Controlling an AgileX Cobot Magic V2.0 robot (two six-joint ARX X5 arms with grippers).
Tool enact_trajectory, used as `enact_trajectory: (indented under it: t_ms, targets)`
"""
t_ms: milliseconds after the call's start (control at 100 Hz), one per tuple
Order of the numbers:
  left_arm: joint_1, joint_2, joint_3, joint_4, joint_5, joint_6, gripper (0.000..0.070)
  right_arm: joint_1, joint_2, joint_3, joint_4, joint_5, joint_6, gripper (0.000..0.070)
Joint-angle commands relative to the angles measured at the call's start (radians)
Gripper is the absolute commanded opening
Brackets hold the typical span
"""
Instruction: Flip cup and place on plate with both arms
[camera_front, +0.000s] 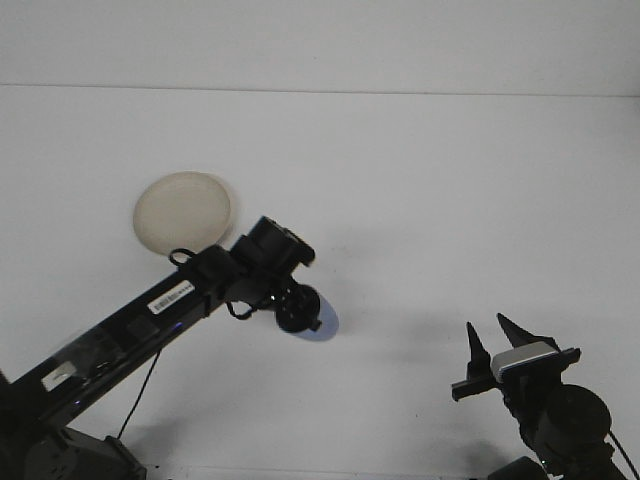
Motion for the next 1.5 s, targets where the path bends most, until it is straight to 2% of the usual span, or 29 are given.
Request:
enact_trajectory:
  t_ms: [0,210,450,670,830,1070,1140,1490]
  targets:
    - [0.050,-0.002,0.088,-0.036,-0.037,0.041,0.0013,0.002,0.000,0.006,0.010,0.000,0.017,0.0329]
    - [0.293,-0.002,0.252,-0.077,-0.053,0.071,0.0014,0.003,0.000,0.006,0.010,0.000,0.017,0.0329]
    - [0.559,0.038,0.255,-0.072,-0.053,0.098,0.0014,0.003,0.000,0.006,0.009,0.000,0.017,0.0329]
    - [0.717,0.143,0.255,-0.047,-0.056,0.109,0.0014,0.003,0.000,0.006,0.009,0.000,0.017,0.0329]
    - [0.765,0.240,0.255,-0.021,-0.058,0.109,0.0014,0.003,0.000,0.006,0.008,0.000,0.017,0.0329]
    - [0.775,0.332,0.256,0.018,-0.105,0.119,0.0013,0.003,0.000,0.005,0.008,0.000,0.017,0.0329]
    - [0.775,0.345,0.256,0.031,-0.138,0.120,0.0014,0.003,0.000,0.005,0.008,0.000,0.017,0.0329]
    - [0.775,0.361,0.256,0.090,-0.162,0.143,0.0014,0.003,0.000,0.005,0.008,0.000,0.017,0.0329]
